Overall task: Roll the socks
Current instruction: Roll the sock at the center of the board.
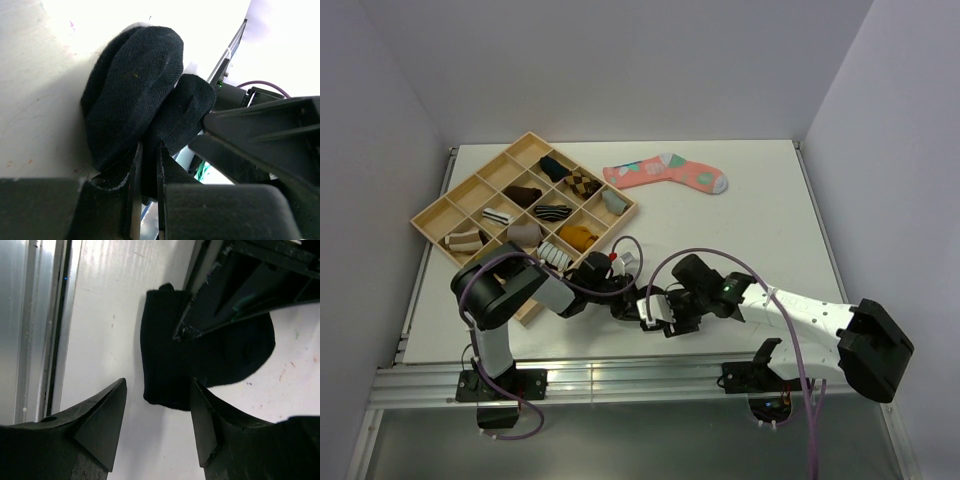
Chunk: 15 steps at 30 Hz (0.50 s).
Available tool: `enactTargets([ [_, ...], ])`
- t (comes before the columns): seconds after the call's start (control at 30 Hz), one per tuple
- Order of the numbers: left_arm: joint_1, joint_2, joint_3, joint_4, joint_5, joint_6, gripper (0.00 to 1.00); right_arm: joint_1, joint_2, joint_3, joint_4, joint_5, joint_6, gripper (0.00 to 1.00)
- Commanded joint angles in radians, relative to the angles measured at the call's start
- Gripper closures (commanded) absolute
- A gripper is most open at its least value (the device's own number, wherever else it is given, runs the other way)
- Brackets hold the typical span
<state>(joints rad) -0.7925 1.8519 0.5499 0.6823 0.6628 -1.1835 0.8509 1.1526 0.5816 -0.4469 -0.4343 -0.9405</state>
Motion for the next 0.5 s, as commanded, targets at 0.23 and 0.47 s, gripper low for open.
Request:
enactTargets([
  [0.23, -0.007, 0.033, 0.016, -0.033, 0.044, 0.007, 1.00, 0.066, 0.091, -0.011, 0.108, 0.034, 0.019, 0.41],
  [0.47, -0.005, 0.010, 0.027, -0.065, 0.083, 0.018, 0.98, 0.069, 0.163, 0.006, 0.103, 0.080, 0.020, 0.71],
])
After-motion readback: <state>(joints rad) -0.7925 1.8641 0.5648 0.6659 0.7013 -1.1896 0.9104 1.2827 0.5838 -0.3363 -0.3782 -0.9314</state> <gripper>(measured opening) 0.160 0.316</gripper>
